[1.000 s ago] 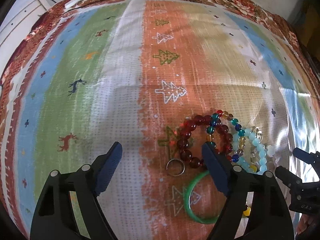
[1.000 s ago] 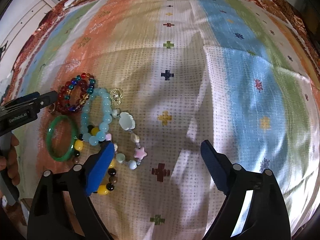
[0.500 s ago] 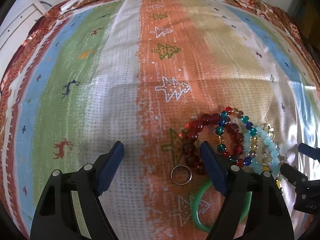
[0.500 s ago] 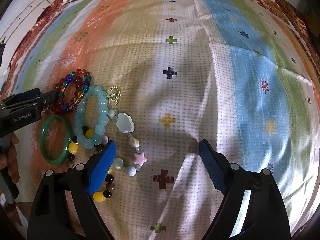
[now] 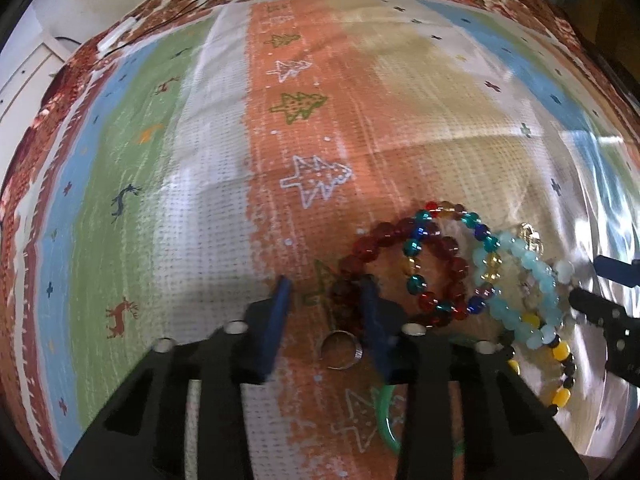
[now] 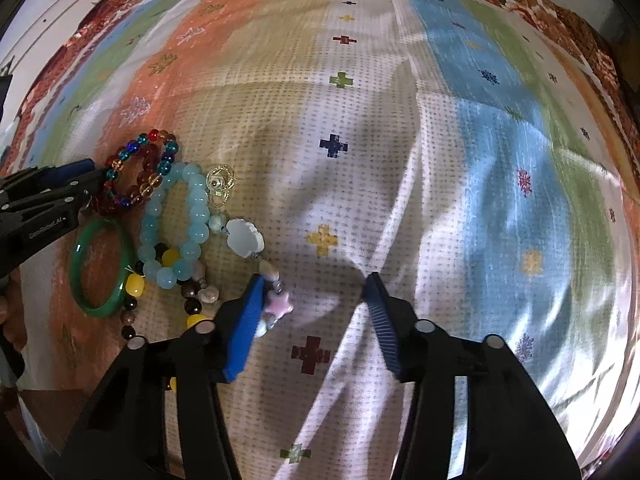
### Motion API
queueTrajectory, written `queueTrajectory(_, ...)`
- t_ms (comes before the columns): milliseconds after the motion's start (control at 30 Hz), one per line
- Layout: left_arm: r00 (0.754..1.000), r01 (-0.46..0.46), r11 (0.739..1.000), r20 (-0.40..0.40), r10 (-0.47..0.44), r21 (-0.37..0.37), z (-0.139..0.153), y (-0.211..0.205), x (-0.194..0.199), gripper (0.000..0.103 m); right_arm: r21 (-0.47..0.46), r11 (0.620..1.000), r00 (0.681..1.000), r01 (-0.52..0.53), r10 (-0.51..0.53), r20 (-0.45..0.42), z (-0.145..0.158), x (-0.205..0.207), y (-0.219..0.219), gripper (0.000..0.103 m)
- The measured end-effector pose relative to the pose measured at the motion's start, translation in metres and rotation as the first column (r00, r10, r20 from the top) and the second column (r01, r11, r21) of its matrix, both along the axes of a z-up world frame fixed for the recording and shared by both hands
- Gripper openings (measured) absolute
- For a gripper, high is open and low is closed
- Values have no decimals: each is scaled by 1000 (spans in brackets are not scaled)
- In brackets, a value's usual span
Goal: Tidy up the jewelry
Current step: 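Carry both bracelets over the silver tin and open both tools to drop them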
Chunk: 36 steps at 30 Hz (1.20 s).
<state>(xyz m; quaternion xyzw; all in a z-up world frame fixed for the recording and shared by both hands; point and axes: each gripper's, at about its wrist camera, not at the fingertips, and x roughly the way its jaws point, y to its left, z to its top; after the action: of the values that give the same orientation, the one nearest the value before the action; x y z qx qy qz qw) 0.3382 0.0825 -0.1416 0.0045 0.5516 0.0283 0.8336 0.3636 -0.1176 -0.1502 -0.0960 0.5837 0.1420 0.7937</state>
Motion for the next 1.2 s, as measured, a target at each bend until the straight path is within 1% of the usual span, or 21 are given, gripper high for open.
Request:
queueTrajectory(33,1000,0,1000,-3,0,-6,0,1,0,19,1,1000,1000,-1,1,0,0,0,-1,42)
queueTrajectory(67,1000,-2,1000,-5,1,-13,0,2,0,15,1,1000,1000,-2,2,0,1,1,-2,40)
queueTrajectory(133,1000,-12,999,-11,12,-35,2,6,0,14,-1,1000,1000,3,-3,3,2,1,-5,29)
queueTrajectory(167,1000,-19,999,-13,19,-49,4,8,0,14,-4,1000,1000,5,-5,6,3,1,-7,26)
queueTrajectory(233,1000,-22,998,-8,22,-61,7,9,-1,13,1,1000,1000,10,-10,8,6,1,-13,15)
queueTrajectory(333,1000,-24,997,13,25,-74,17,10,-5,13,27,1000,1000,14,-14,3,11,1,-16,14)
queueTrajectory(500,997,-34,993,62,41,-114,41,14,-13,13,53,999,1000,-12,12,8,21,-8,-15,14)
queueTrajectory(733,991,-34,988,125,54,-152,70,19,-27,13,78,996,997,-51,46,59,45,-20,0,14)
queueTrajectory(867,988,-31,988,145,53,-152,79,19,-35,13,102,991,994,-82,74,86,62,-27,14,14)
queueTrajectory(967,986,-29,987,155,54,-159,84,19,-41,13,114,986,987,-118,104,126,79,-37,27,14)
queueTrajectory(1133,984,-23,986,169,52,-168,92,14,-52,13,113,984,977,-139,117,178,93,-48,32,14)
queueTrajectory(1200,982,-15,988,184,44,-155,97,10,-58,13,101,983,973,-154,133,188,96,-52,33,14)
